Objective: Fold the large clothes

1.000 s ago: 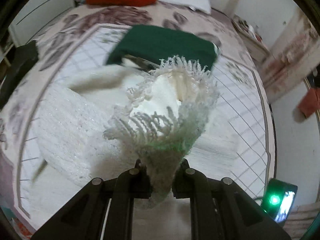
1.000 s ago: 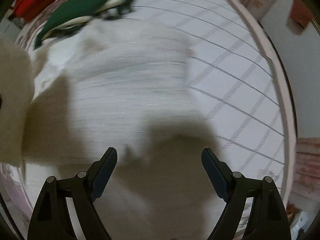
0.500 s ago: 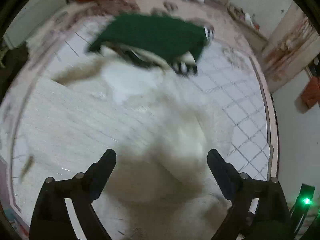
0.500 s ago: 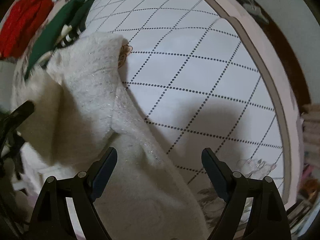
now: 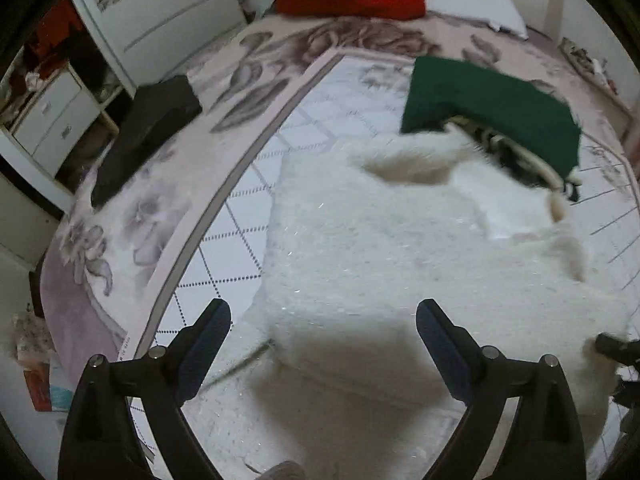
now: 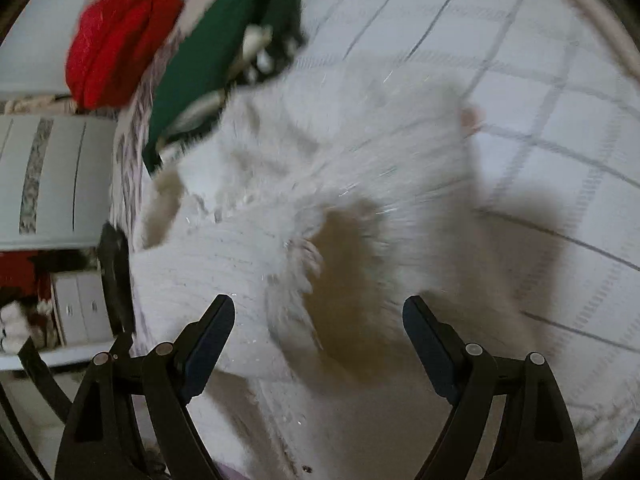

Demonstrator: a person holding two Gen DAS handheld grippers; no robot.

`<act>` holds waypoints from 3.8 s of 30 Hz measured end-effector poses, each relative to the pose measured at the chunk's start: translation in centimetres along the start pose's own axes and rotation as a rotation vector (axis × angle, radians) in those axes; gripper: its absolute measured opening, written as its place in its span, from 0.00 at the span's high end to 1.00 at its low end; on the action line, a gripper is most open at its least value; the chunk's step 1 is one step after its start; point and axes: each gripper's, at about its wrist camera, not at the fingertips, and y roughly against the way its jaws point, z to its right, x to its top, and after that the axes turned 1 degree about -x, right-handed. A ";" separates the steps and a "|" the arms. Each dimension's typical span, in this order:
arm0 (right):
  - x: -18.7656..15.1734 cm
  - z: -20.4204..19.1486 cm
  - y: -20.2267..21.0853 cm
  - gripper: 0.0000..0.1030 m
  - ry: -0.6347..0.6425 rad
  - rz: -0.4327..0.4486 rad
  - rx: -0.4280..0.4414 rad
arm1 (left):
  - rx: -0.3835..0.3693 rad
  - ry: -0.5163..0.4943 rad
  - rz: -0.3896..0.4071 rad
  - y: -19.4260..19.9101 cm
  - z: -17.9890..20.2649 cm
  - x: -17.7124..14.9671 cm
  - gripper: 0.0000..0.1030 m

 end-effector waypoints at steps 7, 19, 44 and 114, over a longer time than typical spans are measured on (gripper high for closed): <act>0.4 -2.0 4.9 0.95 0.040 0.166 -0.120 | -0.064 -0.022 -0.078 -2.1 0.4 0.2 0.08; 1.2 -3.7 6.6 0.55 -0.029 0.068 -0.340 | -0.056 -0.069 -0.216 -5.2 1.3 1.6 0.08; 8.2 -20.2 -11.9 0.86 0.267 -0.140 -0.051 | 0.134 -0.224 -0.139 -11.3 3.4 7.3 0.06; 13.2 -13.2 0.4 0.61 0.044 -0.072 -0.068 | -0.006 -0.219 -0.162 -7.0 6.4 7.5 0.06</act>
